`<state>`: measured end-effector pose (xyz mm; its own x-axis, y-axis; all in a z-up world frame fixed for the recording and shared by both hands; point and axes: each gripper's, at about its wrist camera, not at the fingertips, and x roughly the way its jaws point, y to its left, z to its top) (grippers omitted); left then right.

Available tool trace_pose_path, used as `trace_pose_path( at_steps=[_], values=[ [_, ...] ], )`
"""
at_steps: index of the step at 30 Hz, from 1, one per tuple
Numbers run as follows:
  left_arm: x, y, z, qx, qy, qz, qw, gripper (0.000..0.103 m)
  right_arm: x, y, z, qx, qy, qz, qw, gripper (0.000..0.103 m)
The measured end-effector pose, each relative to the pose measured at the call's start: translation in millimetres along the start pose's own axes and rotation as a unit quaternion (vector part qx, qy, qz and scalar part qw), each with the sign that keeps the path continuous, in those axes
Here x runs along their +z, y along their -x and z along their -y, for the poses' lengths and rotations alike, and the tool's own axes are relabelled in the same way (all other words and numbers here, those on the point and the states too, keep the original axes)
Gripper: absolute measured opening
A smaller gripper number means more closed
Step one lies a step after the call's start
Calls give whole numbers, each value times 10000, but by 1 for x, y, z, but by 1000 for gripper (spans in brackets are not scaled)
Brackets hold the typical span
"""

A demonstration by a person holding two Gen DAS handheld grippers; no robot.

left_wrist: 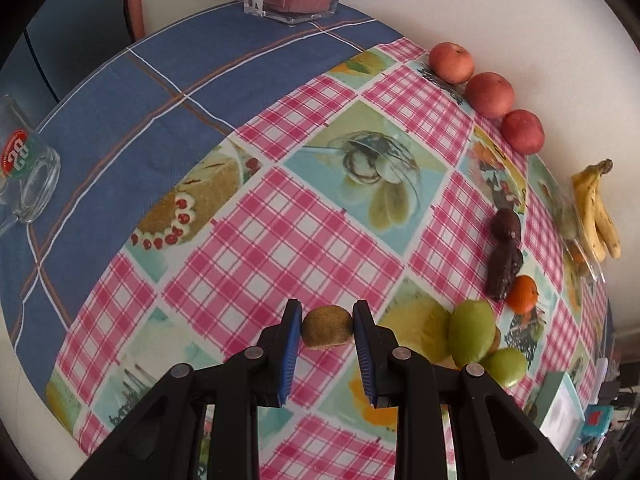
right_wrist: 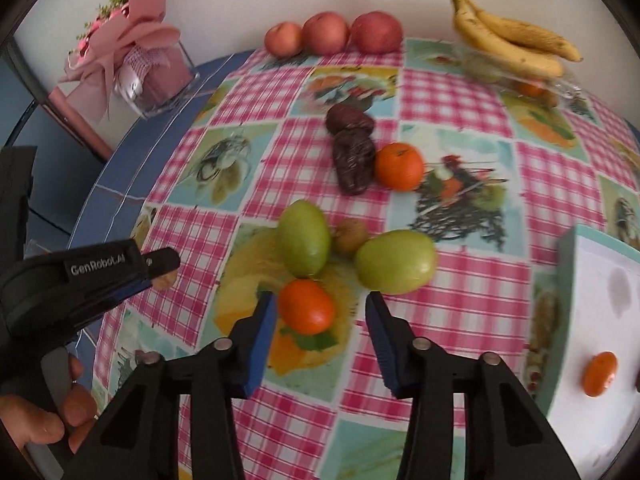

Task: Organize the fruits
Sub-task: 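Lift the brown fruit with the left tool while the right tool grasps another orange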

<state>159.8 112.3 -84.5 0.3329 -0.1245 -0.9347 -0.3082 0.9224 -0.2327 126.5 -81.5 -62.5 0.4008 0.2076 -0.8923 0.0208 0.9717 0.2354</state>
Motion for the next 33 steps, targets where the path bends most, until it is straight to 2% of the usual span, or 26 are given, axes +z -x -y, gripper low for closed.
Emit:
trace_pose_path(
  at_steps=[2,19,27,33],
  values=[
    [2,-2,-2,-6,7,-21,10000,28,2,-6,-4,-54,62,-51,10000,41],
    [9,-13,-1,-144,9,-145,9998,28,4,-21,-15,-218,237,-173,9993,35],
    [8,3,6,-285,-77,-44,9996,28,13,19,-17,-148,257,238,9993,34],
    [6,15,18,-425,-197,10,9989,28,18,45,-12,-303,196,462,9983,34]
  ],
)
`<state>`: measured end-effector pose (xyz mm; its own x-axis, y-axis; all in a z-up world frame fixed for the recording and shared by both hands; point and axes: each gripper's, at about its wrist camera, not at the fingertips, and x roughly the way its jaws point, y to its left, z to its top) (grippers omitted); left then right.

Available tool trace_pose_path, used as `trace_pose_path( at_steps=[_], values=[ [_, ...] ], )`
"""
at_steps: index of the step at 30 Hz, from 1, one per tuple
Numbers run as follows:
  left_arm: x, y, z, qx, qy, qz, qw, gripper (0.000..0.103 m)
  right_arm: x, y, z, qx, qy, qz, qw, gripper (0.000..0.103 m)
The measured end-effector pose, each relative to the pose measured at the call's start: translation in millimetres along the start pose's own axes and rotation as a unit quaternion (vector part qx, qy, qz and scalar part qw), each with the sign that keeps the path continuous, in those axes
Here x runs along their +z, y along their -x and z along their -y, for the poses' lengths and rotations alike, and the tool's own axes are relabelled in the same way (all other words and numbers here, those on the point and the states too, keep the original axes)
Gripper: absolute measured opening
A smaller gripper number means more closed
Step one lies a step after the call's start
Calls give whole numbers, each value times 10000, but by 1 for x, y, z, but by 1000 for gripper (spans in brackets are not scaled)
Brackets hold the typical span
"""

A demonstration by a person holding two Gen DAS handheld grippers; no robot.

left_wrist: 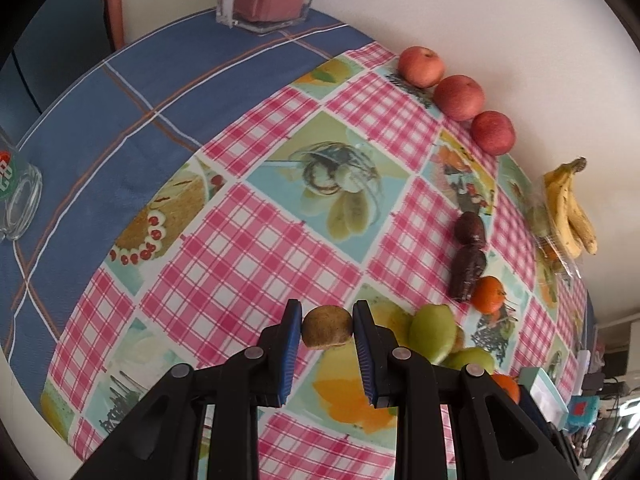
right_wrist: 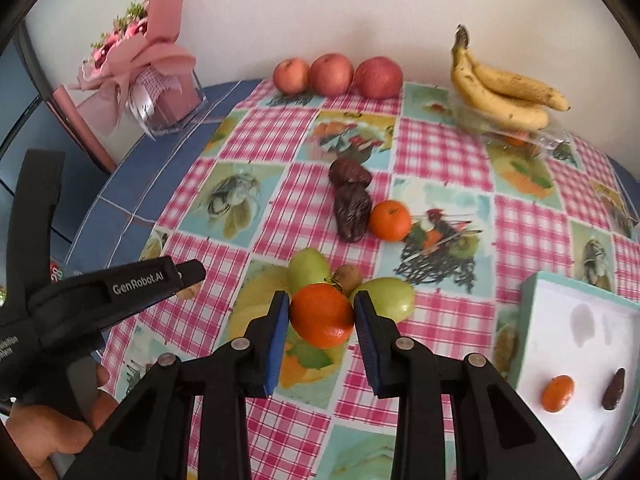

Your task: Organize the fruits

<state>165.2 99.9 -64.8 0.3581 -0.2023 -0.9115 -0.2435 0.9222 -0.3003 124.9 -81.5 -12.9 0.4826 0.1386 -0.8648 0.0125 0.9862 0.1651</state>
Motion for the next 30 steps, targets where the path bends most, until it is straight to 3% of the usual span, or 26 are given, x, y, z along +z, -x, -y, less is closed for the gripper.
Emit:
trace_pose_path(
  at_steps=[16,30],
  values=[
    [-16,20,47,-142,-353,149,9992,28,-1,30,75,-412,-798,70,9959,34],
    [-42,28,100,-286,-803,188,9962,28,-19,63,169,-912,-1657,238,9817,35]
  ],
)
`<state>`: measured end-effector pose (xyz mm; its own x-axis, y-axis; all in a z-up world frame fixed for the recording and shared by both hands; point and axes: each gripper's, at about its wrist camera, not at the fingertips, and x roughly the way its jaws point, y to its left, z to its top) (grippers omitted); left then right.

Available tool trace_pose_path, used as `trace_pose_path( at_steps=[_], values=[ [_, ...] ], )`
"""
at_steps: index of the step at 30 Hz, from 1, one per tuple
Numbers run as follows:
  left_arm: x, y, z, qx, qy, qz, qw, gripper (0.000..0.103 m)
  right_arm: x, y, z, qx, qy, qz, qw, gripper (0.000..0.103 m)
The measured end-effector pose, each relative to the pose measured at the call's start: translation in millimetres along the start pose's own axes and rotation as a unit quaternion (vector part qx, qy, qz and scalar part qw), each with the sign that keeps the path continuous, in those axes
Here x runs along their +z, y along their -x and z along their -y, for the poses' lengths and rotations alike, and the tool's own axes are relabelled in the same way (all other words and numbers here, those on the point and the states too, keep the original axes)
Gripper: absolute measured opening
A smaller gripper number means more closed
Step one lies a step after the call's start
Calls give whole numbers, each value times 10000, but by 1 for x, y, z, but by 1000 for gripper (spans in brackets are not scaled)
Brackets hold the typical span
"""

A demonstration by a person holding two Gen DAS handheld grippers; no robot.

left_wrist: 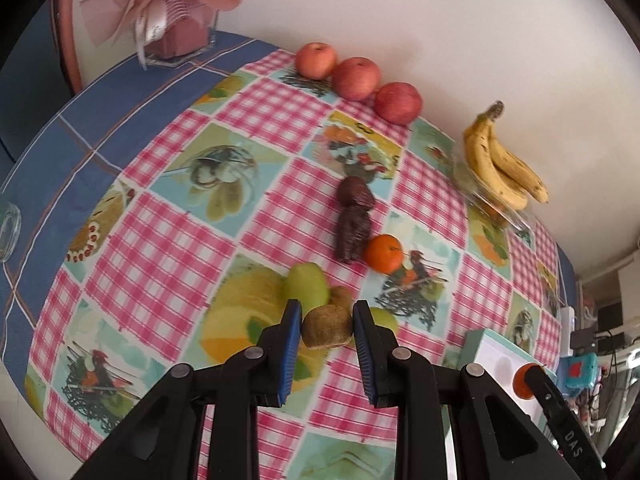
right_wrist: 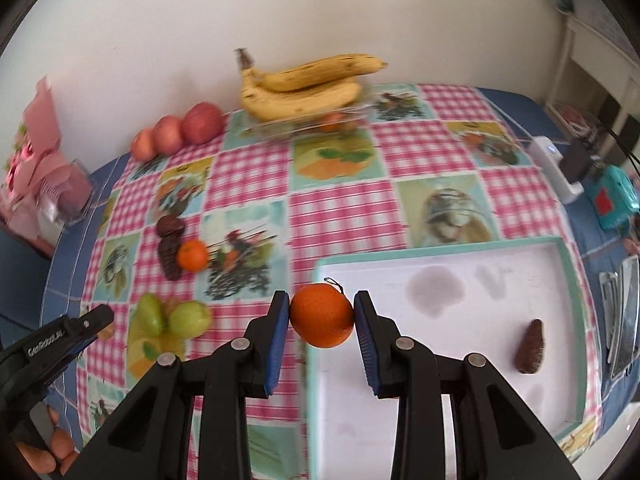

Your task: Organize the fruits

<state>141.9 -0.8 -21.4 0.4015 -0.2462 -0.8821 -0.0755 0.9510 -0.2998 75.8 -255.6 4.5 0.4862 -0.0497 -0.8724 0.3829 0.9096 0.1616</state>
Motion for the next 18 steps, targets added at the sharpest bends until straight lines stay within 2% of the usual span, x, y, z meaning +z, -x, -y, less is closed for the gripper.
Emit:
trace_pose_path(
  at_steps=[10,18],
  values=[
    [-21,-1,55,-114,-528,-40,9985,28,5,11,63,-187,-522,126,9984,35],
    [-41,-7,102,-278,-1054,-173,9939,28,4,17,102,-381,-785,177,9960,35]
  ],
)
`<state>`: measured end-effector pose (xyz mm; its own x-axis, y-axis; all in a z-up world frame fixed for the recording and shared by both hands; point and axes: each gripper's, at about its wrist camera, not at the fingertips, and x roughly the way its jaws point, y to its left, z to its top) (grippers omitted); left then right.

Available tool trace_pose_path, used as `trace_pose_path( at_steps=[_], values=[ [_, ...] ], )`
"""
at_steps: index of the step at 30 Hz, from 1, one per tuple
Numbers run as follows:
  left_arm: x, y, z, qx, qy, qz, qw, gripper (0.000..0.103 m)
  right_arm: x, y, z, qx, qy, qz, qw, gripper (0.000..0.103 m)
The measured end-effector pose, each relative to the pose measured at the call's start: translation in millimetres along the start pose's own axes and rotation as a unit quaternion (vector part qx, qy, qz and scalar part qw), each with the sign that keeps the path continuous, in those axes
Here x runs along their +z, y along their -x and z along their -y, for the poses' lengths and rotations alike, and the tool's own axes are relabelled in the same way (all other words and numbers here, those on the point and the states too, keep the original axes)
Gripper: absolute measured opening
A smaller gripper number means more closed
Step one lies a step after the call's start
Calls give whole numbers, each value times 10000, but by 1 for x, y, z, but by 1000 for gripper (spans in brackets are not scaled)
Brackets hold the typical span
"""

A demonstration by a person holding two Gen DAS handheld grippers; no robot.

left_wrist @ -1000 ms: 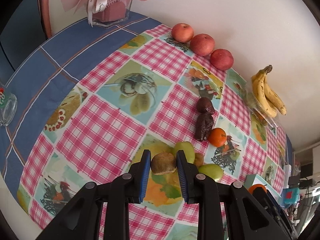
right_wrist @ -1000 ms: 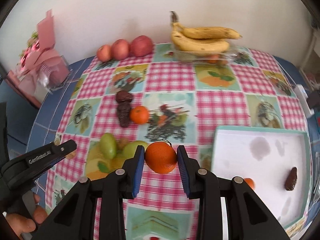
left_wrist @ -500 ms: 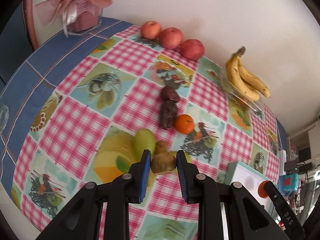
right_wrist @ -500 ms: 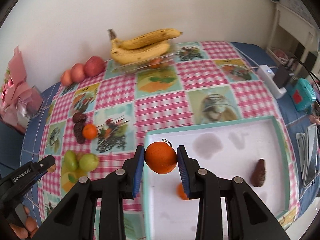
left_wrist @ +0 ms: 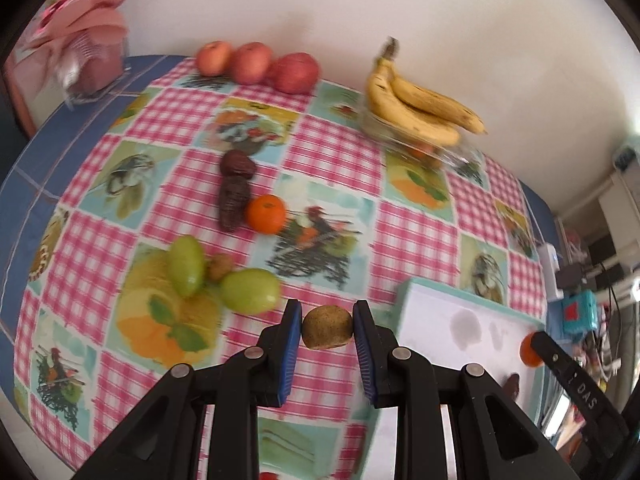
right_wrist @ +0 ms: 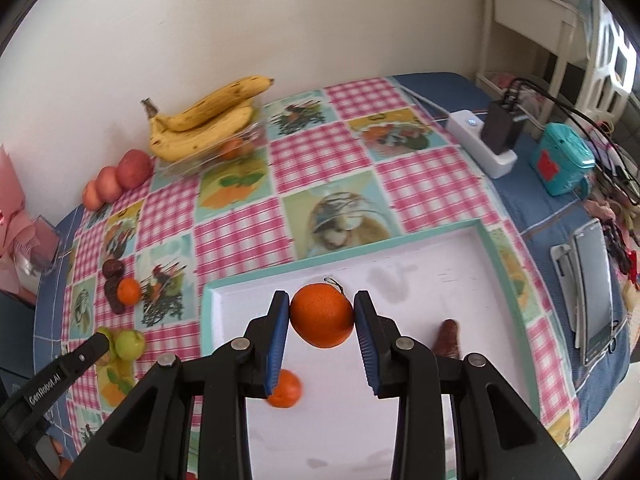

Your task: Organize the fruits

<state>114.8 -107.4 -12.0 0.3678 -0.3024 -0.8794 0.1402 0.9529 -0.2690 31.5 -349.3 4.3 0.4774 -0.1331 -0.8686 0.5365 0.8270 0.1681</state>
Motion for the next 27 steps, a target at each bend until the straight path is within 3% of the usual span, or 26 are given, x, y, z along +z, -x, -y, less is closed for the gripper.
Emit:
trace_pose_path(
  at_steps=[8,17,27],
  values=[
    [-13,-11,47,-88,-662,-102,9977,28,4,3,31,-50,-303,48,9995,35],
    [-25,-35,79,-343,-1070,-220,9934,28,5,-4,42,-137,-336,9,9993,35],
    [-38,-69,91,-331,-1370,-441,9890,28,-12,-52,52,-359,-380,-590,9969,35]
  ],
)
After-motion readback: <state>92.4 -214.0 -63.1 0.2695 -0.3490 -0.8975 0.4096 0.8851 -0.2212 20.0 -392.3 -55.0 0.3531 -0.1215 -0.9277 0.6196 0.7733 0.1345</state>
